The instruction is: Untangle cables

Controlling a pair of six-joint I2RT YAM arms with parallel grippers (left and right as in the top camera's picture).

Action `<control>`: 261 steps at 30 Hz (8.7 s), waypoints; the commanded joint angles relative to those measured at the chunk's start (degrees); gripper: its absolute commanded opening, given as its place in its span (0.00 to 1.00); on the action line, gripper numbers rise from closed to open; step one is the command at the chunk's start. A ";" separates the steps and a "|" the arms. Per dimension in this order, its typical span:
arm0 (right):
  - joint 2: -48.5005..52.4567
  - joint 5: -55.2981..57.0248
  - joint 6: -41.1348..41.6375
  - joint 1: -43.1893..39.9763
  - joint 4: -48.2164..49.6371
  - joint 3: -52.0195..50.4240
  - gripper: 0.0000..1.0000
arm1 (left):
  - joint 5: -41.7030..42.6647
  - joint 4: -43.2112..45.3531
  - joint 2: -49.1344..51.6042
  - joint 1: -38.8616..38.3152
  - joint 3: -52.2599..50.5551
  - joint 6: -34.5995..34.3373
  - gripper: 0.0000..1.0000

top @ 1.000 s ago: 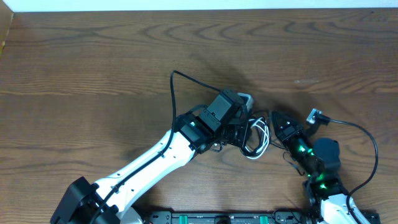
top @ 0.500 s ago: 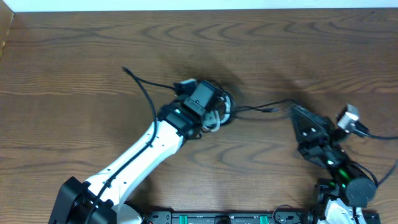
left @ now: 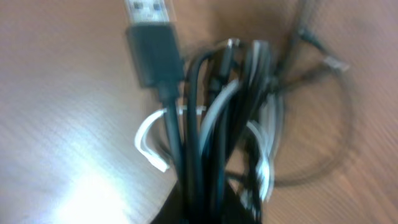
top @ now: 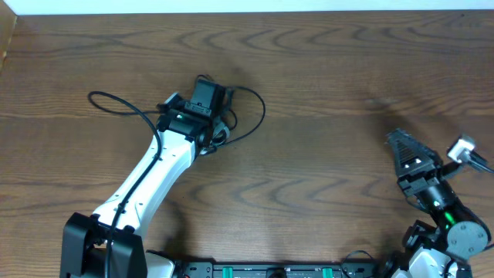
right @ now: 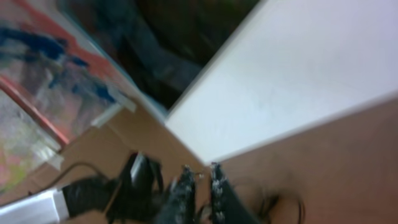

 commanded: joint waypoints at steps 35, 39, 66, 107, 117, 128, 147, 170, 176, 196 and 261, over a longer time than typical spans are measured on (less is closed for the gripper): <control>0.55 15.78 -18.38 23.69 -48.39 0.76 0.50 | 44.33 13.18 0.28 -20.52 0.13 51.74 0.08; 0.55 22.27 -17.00 25.29 -48.43 0.76 0.46 | 45.57 13.11 0.31 -20.79 0.13 51.74 0.08; 0.59 -1.44 -11.82 25.94 -12.96 0.76 0.01 | 21.88 18.05 0.31 -20.72 0.13 30.08 0.08; 0.59 18.29 -33.81 14.99 -70.84 0.76 0.03 | 13.25 24.48 0.09 -14.64 0.13 35.58 0.08; 0.59 16.50 -35.60 14.99 -73.50 0.76 0.43 | 13.09 22.56 0.11 -14.71 0.13 42.16 0.08; 0.59 -9.97 -28.35 15.02 -47.95 0.76 0.99 | 7.34 18.21 0.22 -14.71 0.13 40.39 0.08; 0.61 -14.45 -8.22 15.10 6.29 0.76 0.89 | 25.83 17.73 0.35 -14.71 0.13 35.82 0.08; 15.96 15.32 -46.10 21.79 -33.79 0.76 0.83 | 46.93 13.84 0.37 -14.71 0.13 40.13 0.08; 21.81 21.38 -49.11 23.80 -33.64 0.76 0.72 | 47.06 13.46 0.37 -14.71 0.13 40.15 0.08; 25.49 19.39 -55.08 25.24 -33.94 0.76 0.59 | 47.06 12.81 0.37 -14.60 0.13 41.40 0.08; -14.56 36.48 -30.38 2.84 -59.91 0.74 0.03 | -2.69 8.13 7.21 -14.53 0.20 12.28 0.08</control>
